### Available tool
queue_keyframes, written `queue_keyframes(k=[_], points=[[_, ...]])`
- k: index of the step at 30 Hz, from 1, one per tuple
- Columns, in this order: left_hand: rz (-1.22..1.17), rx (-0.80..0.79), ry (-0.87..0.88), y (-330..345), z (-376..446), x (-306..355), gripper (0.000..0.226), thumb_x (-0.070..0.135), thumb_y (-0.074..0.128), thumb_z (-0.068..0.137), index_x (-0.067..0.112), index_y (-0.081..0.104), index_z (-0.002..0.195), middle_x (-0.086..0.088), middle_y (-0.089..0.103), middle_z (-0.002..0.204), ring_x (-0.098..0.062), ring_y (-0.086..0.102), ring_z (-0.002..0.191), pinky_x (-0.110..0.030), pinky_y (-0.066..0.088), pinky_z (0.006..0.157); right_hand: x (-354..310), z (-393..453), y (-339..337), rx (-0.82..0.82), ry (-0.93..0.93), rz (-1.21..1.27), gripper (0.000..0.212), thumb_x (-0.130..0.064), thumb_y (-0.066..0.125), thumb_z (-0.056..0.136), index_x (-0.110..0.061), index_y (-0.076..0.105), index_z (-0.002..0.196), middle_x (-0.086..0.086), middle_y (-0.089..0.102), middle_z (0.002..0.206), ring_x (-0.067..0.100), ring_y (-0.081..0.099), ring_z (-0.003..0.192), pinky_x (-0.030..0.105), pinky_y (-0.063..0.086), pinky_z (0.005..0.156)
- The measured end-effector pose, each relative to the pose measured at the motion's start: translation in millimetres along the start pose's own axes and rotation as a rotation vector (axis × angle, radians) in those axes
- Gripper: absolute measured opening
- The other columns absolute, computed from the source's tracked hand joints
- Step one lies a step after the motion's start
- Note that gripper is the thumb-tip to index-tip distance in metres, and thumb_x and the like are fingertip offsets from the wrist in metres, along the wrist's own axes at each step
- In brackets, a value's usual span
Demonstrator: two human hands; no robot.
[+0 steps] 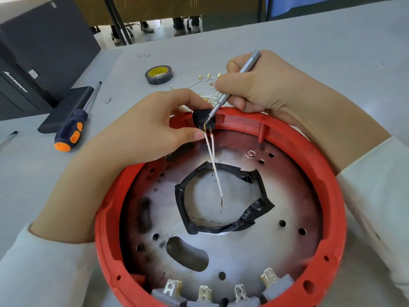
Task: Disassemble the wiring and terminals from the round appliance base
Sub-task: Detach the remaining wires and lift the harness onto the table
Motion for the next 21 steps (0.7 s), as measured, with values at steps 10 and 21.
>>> queue_keyframes(k=[10, 21], points=[[-0.027, -0.006, 0.007, 0.5, 0.3, -1.7, 0.031, 0.021, 0.071, 0.08, 0.035, 0.061, 0.106, 0.023, 0.064, 0.104, 0.002, 0.058, 0.102, -0.003, 0.037, 0.089, 6.5, 20.3, 9.7, -0.189, 0.139, -0.131, 0.034, -0.011, 0.05, 0.083, -0.016, 0.048, 0.049, -0.005, 0.042, 0.036, 0.006, 0.024, 0.027, 0.011, 0.016, 0.033], [-0.023, -0.008, 0.0, 0.0, -2.2, 0.5, 0.029, 0.023, 0.07, 0.081, 0.037, 0.06, 0.105, 0.022, 0.064, 0.103, 0.005, 0.057, 0.1, -0.001, 0.035, 0.086, -13.2, -8.8, -3.4, 0.034, -0.071, -0.056, 0.032, -0.008, 0.058, 0.083, -0.013, 0.041, 0.056, 0.002, 0.046, 0.038, 0.011, 0.03, 0.028, 0.013, 0.022, 0.033]])
Point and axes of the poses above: each hand's wrist, its own z-axis towards the middle knuckle, its own y-axis out of the palm, x = y × z, the point moved 5 cm from there along z, towards the middle knuckle
